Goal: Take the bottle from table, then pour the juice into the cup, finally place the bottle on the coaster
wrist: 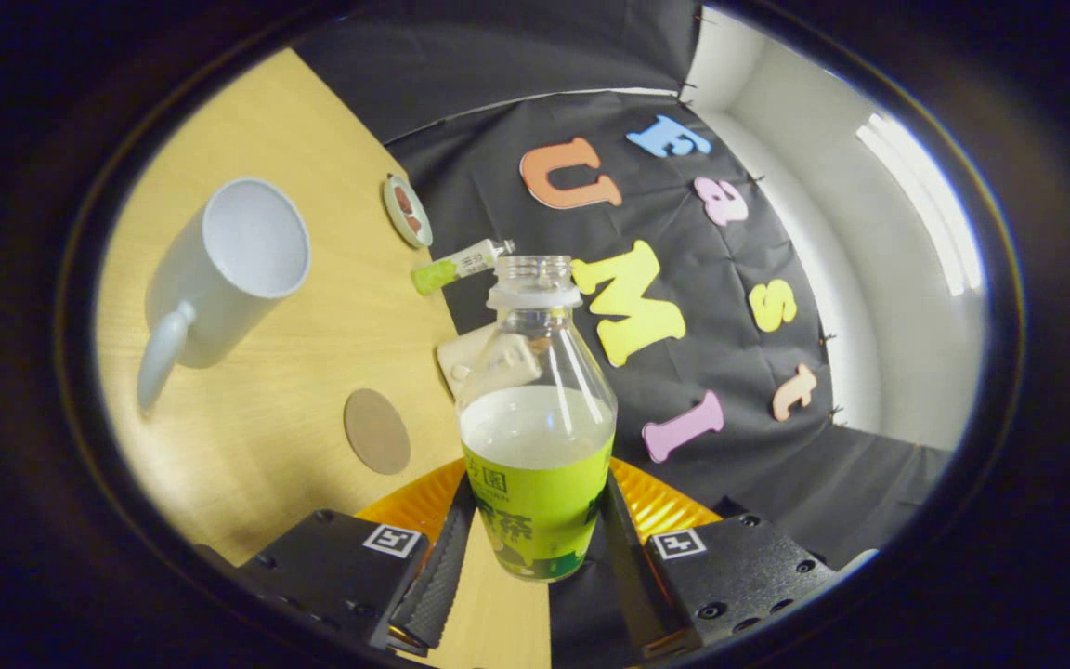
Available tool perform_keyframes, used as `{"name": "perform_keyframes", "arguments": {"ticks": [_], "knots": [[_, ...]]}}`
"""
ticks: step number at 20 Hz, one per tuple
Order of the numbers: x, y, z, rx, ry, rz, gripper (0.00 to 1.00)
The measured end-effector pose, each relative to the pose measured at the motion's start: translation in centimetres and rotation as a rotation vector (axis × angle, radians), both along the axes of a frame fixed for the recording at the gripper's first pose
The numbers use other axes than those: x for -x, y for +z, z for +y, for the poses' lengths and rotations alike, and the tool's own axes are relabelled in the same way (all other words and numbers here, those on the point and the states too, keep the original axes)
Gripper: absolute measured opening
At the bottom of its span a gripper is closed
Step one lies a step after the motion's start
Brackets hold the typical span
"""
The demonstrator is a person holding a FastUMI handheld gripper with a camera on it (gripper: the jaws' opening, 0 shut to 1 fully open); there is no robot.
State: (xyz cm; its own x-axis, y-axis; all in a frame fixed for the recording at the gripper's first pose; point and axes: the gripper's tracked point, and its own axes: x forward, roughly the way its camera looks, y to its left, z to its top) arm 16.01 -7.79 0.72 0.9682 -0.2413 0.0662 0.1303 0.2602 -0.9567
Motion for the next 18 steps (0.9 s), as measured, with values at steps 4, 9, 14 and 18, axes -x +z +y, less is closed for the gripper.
{"name": "perform_keyframes", "arguments": {"ticks": [4, 9, 14, 18], "knots": [[-0.4, 0.1, 1.0, 0.142, 0.004, -0.001, 0.76], [-0.2, 1.0, 2.5, 0.276, 0.016, -0.015, 0.75], [0.1, 1.3, 3.6, 0.386, 0.020, -0.017, 0.75], [-0.6, 1.9, 4.4, 0.472, 0.029, -0.019, 0.75]]}}
